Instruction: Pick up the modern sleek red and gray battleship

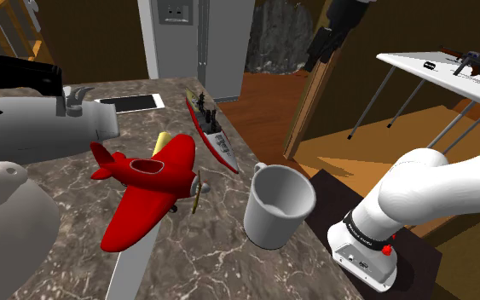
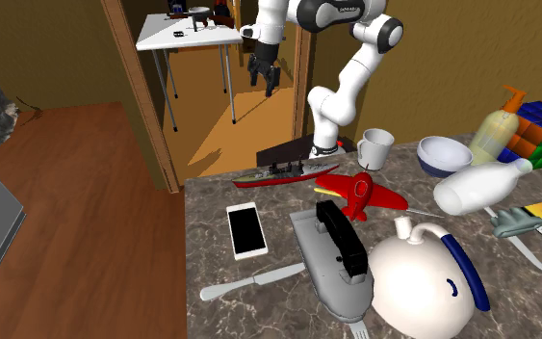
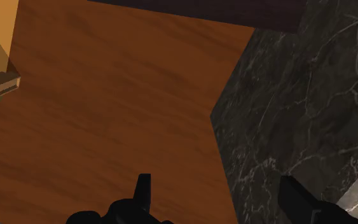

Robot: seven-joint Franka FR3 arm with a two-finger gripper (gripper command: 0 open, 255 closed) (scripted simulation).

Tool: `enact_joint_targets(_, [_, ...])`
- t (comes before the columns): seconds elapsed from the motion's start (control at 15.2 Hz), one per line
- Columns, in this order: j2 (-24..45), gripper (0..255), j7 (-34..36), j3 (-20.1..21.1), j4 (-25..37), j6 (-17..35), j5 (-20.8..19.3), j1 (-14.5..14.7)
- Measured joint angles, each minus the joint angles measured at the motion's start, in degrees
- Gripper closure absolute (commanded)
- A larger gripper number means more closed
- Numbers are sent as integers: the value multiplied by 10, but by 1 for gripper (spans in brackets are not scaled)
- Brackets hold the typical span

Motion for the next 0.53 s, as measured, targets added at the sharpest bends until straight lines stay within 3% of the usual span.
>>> enact_joint_targets(0.2, [9,0,18,15,4,0,7,3])
enact_joint_targets(0.53, [58,0,95,77,34,0,36,13])
